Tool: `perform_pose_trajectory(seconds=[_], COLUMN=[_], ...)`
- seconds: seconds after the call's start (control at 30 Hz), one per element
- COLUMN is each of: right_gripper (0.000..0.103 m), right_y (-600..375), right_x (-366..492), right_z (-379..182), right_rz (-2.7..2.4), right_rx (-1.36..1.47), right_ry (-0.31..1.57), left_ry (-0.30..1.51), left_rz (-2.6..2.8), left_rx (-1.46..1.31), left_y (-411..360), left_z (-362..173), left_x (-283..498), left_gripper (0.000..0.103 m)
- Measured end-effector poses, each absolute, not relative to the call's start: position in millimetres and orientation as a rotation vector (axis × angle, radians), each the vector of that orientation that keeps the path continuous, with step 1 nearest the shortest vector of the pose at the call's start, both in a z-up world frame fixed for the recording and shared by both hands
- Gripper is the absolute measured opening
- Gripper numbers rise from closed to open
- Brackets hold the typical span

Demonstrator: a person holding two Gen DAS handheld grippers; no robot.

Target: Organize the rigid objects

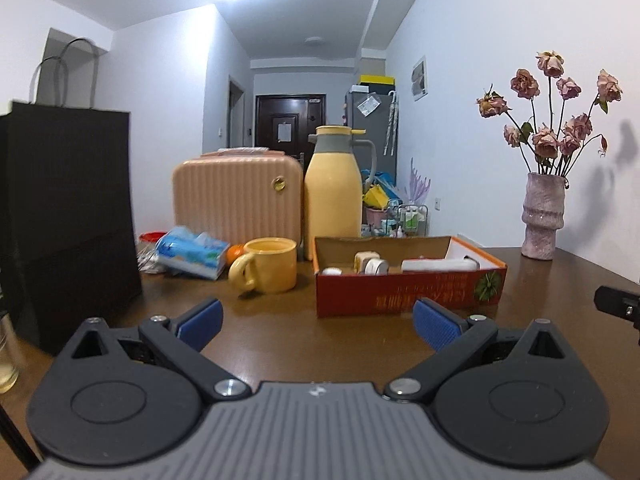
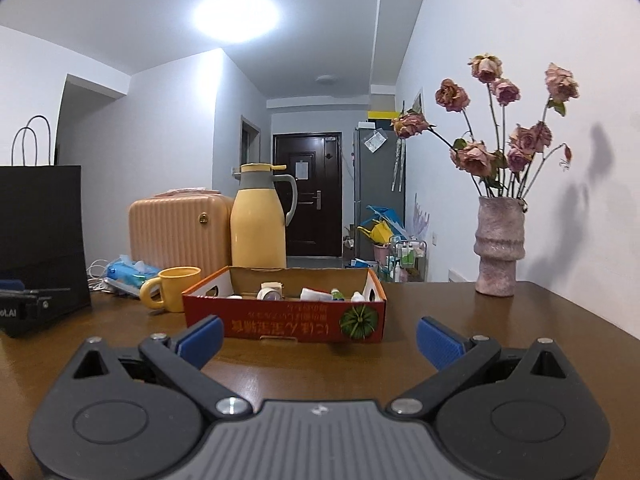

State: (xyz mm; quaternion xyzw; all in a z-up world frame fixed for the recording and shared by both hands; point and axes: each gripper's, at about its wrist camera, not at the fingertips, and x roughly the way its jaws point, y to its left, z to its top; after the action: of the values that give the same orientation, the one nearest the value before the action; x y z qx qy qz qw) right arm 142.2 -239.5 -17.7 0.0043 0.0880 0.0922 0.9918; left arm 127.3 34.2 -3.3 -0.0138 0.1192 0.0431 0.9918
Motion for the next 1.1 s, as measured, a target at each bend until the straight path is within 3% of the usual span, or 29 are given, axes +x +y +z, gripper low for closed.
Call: perform_pose_trajectory(seconds=[0.33, 1.1], right_gripper=[0.103, 0.103], right_y=[-247.0, -247.6], right_x=[104.3, 103.6], right_z=[-23.5, -21.9], right_rz=[0.154, 0.157], right_rx=[0.026, 0.033], right_ry=[0.182, 0.188], left_ry=[0.255, 0.246], left_rz=[0.101, 0.105], left_rx=[-0.058, -0.054], left_y=[42.2, 40.8], left_z=[-8.3, -9.0], left_x=[97.3, 93.4], left_gripper=[0.103, 0.103])
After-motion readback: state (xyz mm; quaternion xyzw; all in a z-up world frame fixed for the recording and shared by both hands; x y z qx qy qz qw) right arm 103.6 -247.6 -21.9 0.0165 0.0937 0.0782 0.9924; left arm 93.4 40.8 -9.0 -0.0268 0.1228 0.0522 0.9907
